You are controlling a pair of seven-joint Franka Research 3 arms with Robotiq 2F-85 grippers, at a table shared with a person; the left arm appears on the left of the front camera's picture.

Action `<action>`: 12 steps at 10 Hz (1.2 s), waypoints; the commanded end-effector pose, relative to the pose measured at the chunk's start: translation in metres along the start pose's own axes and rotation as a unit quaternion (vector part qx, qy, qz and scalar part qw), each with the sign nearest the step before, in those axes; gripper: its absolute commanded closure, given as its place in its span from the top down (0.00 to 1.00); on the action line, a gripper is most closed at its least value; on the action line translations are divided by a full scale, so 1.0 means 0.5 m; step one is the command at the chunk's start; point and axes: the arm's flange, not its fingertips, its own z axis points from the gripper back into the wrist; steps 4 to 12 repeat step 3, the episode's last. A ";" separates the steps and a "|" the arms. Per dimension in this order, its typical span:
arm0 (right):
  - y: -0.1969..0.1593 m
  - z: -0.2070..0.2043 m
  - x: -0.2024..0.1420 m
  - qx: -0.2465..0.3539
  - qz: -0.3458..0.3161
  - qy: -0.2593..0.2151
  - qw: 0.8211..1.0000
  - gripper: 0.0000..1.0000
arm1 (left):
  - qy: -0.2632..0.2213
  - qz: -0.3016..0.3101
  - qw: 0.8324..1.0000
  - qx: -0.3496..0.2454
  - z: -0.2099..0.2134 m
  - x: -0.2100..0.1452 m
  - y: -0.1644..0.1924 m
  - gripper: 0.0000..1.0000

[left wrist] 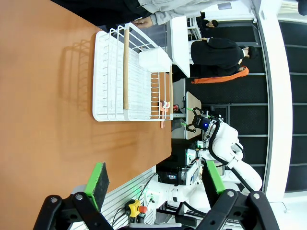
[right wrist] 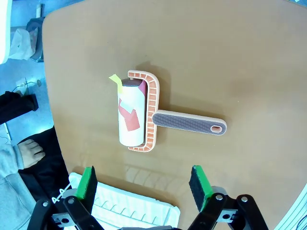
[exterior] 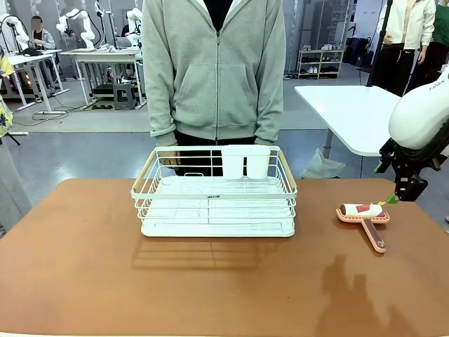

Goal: Clean the table.
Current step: Place the Lint Roller down when the Dish drying rack is positioned in the middle of the table.

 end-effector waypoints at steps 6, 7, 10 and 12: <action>0.001 0.004 -0.004 0.005 0.001 0.001 1.000 1.00 | -0.003 -0.005 1.000 -0.005 0.005 -0.001 -0.002 1.00; 0.001 0.004 -0.004 0.005 0.001 0.001 1.000 1.00 | -0.003 -0.005 1.000 -0.005 0.005 -0.001 -0.002 1.00; 0.001 0.004 -0.004 0.005 0.001 0.001 1.000 1.00 | -0.003 -0.005 1.000 -0.005 0.005 -0.001 -0.002 1.00; 0.001 0.004 -0.004 0.005 0.001 0.001 1.000 1.00 | -0.003 -0.005 1.000 -0.005 0.005 -0.001 -0.002 1.00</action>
